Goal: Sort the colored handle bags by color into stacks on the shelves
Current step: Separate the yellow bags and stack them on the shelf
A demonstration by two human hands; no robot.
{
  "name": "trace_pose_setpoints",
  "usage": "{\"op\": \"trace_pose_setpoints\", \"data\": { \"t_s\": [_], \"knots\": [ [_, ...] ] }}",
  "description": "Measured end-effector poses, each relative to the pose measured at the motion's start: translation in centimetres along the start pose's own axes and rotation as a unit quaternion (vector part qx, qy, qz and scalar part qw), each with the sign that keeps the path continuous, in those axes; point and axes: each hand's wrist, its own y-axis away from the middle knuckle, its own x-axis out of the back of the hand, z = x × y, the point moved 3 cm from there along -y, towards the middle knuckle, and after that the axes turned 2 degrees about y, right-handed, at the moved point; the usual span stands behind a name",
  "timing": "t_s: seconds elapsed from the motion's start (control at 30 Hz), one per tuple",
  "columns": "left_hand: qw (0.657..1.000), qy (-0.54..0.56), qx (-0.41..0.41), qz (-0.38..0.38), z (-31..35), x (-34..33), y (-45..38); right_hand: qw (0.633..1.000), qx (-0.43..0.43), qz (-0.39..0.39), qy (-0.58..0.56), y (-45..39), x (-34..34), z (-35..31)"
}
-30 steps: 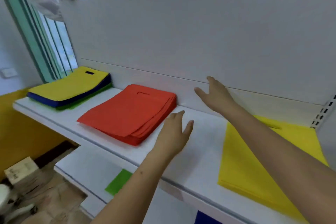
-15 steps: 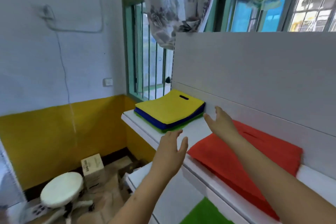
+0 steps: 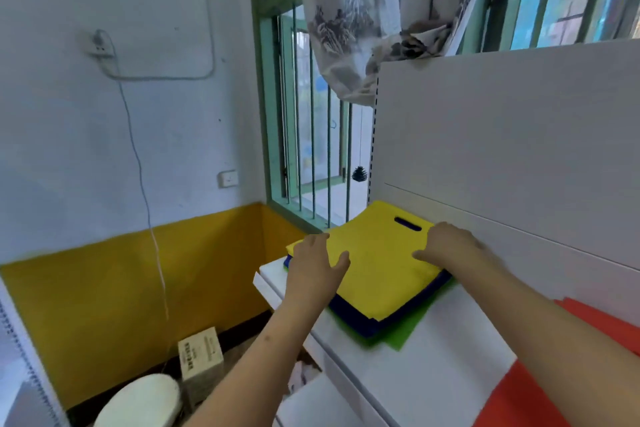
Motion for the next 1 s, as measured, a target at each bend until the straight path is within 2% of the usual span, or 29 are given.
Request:
{"op": "trace_pose_setpoints", "data": {
  "t_s": [0.1, 0.17, 0.23, 0.37, 0.5, 0.67, 0.8, 0.93, 1.0],
  "knots": [
    [0.998, -0.056, 0.015, 0.015, -3.3, -1.1, -3.4, 0.995, -0.050, -0.052, 0.071, -3.1, -3.1, -1.3],
    [0.995, -0.092, 0.036, -0.018, -6.0, -2.7, -4.5, 0.991, -0.084, -0.054, 0.084, -4.2, -4.1, -2.0],
    [0.996, -0.050, 0.066, -0.039, -7.5, -4.1, -4.8, 0.987, -0.102, -0.055, 0.115, -4.9, -3.8, -2.4],
    [0.998, -0.025, 0.055, 0.002, -8.3, -4.8, -4.8, 0.984, -0.099, -0.073, 0.126, -5.5, -3.2, -3.2],
    [0.999, -0.014, 0.039, 0.017, -8.4, -4.8, -4.7, 0.989, -0.094, -0.017, 0.116, -4.7, -2.6, -3.3],
    [0.997, 0.000, -0.024, 0.076, -8.1, -4.8, -4.5, 0.989, -0.146, 0.022, 0.006, -2.6, -3.3, -3.4],
    [0.996, 0.022, -0.056, 0.073, -7.9, -4.6, -4.4, 0.982, -0.156, 0.078, -0.072, 0.0, -2.9, -4.8],
    [0.995, 0.043, -0.049, 0.072, -7.8, -3.6, -3.6, 0.962, -0.112, 0.079, -0.237, 2.6, -2.4, -6.0],
    [0.990, 0.116, -0.035, 0.077, -6.6, -2.5, -2.5, 0.941, -0.100, 0.115, -0.301, 5.1, -1.4, -5.5]
  ]
}}
